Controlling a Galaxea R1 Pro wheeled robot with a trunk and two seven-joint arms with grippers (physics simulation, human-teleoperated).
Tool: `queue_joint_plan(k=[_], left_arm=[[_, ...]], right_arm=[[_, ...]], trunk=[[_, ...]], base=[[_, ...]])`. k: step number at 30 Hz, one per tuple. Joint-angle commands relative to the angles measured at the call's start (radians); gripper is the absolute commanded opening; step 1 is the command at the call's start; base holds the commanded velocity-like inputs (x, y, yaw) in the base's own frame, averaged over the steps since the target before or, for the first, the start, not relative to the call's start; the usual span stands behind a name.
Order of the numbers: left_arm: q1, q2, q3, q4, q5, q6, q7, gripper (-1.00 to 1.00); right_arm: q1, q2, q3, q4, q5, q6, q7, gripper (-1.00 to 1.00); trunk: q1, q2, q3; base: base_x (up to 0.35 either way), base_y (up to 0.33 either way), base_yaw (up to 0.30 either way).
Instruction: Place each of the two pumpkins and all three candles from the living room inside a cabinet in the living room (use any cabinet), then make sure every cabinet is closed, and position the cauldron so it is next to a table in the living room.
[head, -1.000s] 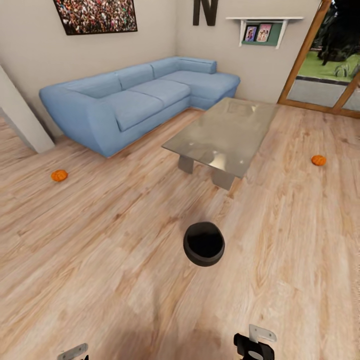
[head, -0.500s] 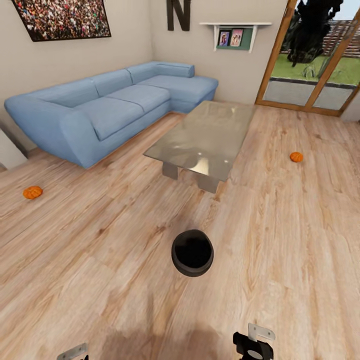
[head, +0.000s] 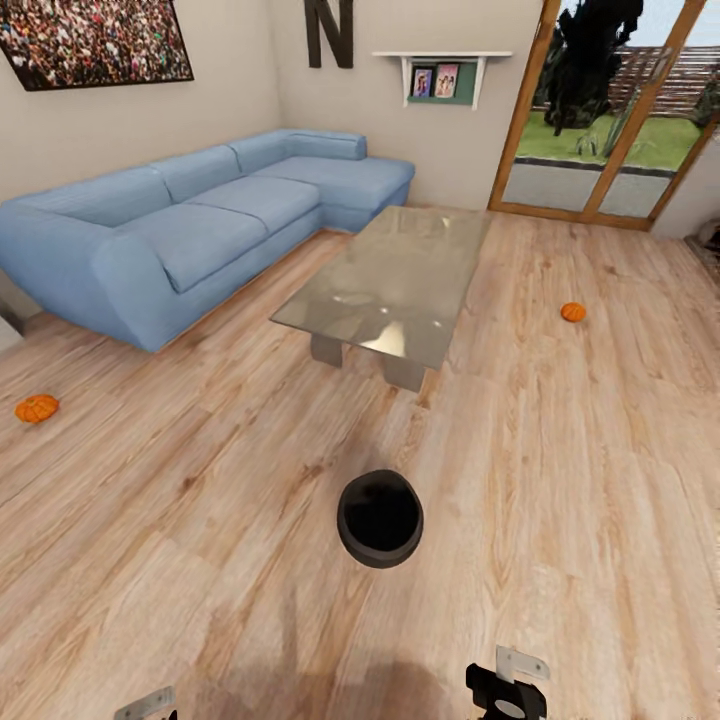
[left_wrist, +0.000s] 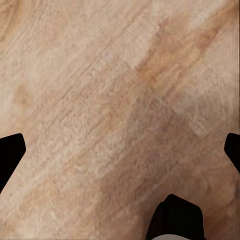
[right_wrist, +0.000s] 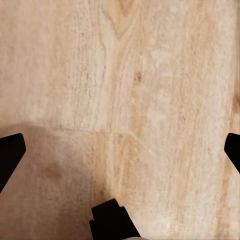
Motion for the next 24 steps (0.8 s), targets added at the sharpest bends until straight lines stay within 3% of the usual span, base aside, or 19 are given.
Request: queue_joint_plan(k=[1,8,24], left_arm=[[0.0,0.0,-0.003,0.0,0.002,-0.002,0.003,1.0],[0.0,0.0,-0.003,0.0,0.002,-0.002,0.003,1.0],[0.0,0.0,-0.004,0.0,0.002,-0.004,0.003,1.0]], right_arm=[[-0.001,0.0,0.008,0.001,-0.011,-0.006,-0.003,1.0],[-0.001,0.0,0.008,0.004,-0.011,-0.081,-0.003,1.0],[0.0,0.001,0.009,0.005,-0.009,-0.089,-0.003,1.0]], trunk=[[0.0,0.0,0.0],[0.0,0.0,0.007],[0.0,0.0,0.03]], base=[[0.008,0.007,-0.231],[0.073,0.062,-0.171],[0.008,0.007,-0.005]])
